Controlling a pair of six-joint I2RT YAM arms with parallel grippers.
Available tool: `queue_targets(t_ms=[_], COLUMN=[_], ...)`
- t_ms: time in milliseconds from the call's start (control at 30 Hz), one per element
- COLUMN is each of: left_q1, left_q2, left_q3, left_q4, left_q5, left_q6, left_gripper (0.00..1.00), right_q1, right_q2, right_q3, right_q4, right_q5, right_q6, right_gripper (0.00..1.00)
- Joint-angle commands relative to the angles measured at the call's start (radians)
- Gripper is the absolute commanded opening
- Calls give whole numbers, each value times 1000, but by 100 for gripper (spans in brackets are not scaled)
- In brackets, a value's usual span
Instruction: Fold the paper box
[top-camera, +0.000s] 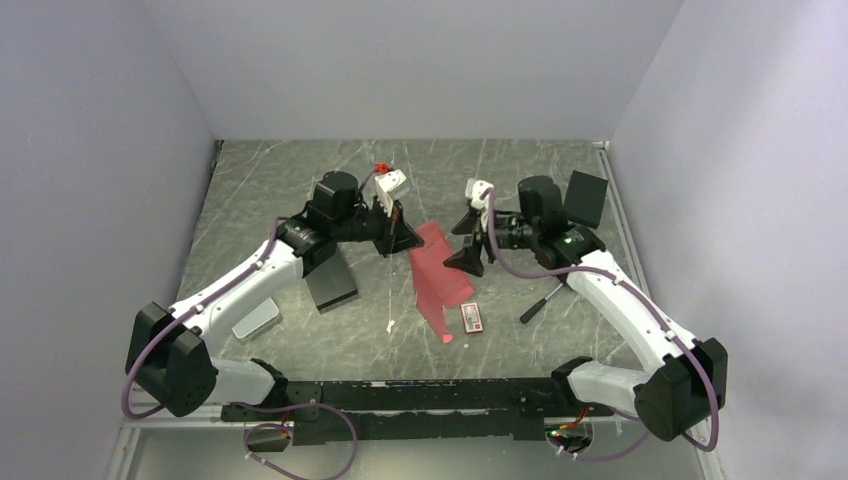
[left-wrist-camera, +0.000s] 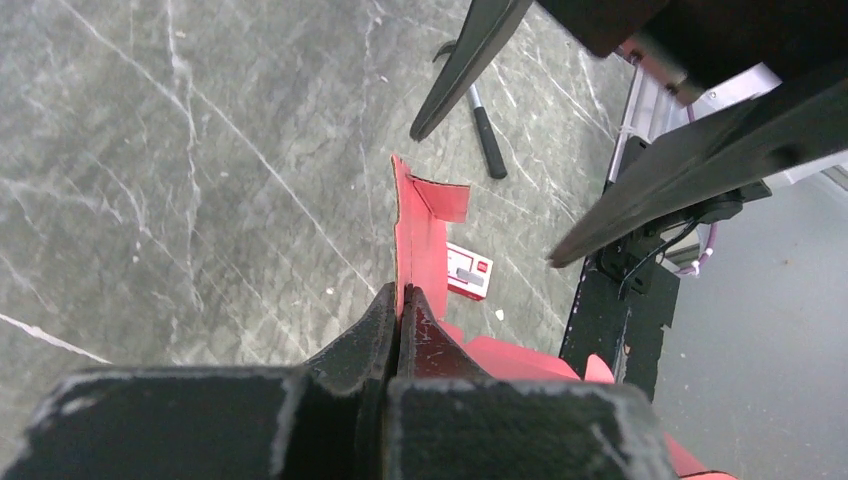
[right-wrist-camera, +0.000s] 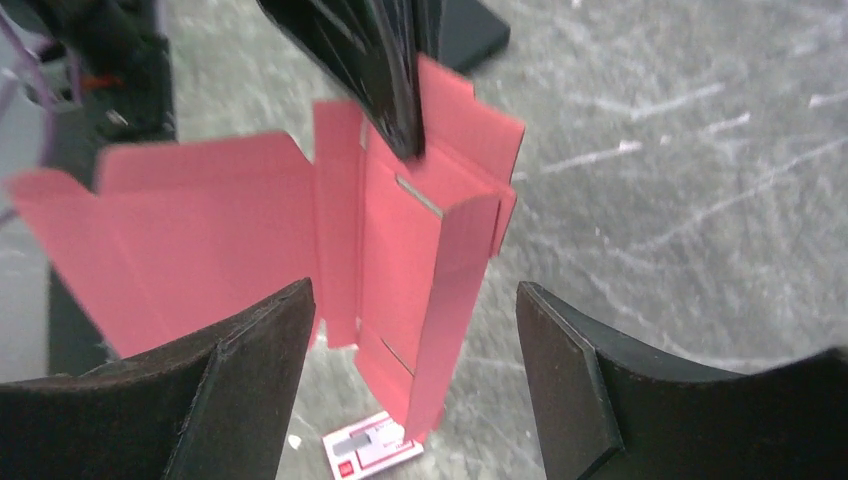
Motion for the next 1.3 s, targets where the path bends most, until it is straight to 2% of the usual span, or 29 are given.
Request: queue_targets(t_ms=[0, 167, 367, 700, 1167, 1267], left_q1=[-2, -2, -2, 7, 15, 15], left_q2=[-44, -60, -70, -113, -97, -95], left_q3=[-25, -37, -46, -90, -96, -96], left_q4=[70, 69, 81, 115, 156, 156], left_q5=[-41, -47, -98, -176, -202, -201], left_q6=[-89, -97, -142, -219, -282, -282], left_gripper=[0, 0, 0, 0, 0, 0], right_q1=[43, 66, 99, 145, 186, 189], right_q2=[9, 23, 45, 62, 60, 57], right_q3=[-93, -116, -137, -133, -114, -111], right_q4=[91, 179, 226, 237, 222, 221], right_q5=[223, 376, 419, 466, 540, 561], right_q6=[-144, -96, -45, -38, -60, -64], right_gripper=[76, 69, 55, 40, 1, 0])
